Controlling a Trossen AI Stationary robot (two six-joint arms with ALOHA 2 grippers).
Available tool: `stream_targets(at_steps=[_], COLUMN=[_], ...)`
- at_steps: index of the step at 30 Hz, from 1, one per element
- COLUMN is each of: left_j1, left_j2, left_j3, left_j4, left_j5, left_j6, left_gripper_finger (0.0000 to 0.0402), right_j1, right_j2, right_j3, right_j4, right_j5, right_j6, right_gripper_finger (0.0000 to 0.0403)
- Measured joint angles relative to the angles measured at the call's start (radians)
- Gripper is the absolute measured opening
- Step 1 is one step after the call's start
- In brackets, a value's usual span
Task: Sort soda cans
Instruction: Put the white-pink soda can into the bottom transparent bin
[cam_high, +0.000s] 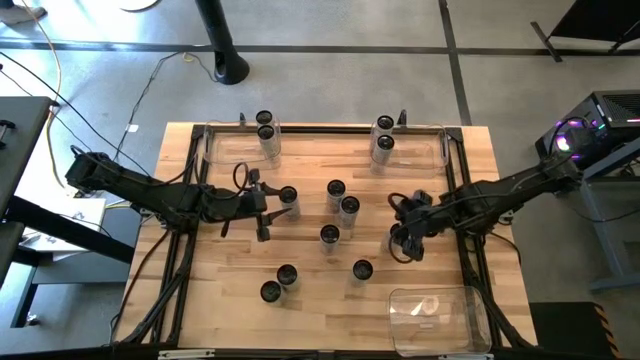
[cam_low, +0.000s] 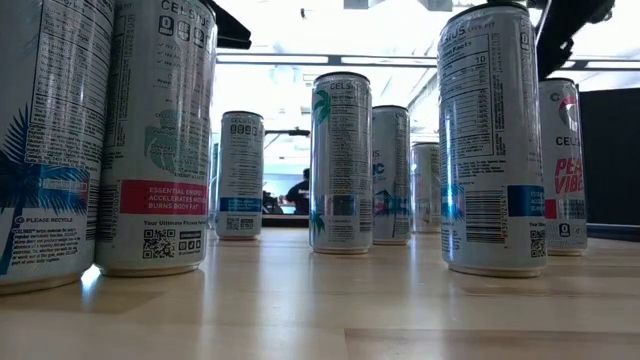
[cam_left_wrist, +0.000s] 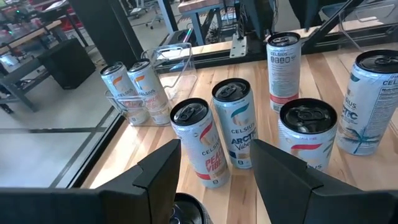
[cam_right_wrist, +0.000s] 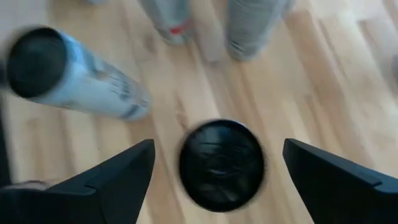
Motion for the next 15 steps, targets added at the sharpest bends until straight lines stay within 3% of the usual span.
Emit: stream_targets(at_steps=[15], left_j1=[0.000], left_j2=[0.000], left_j3=[0.000], left_j4=[-0.005], left_j5=[0.000], left_j6=[-0.003], left_gripper_finger=[0.0186], right_j1=[0.001], right_j2=[0.123], right_j3=[0.000], right_j4=[-0.011], right_j5=[0.043], right_j6=[-0.090], right_gripper_finger=[0.0348])
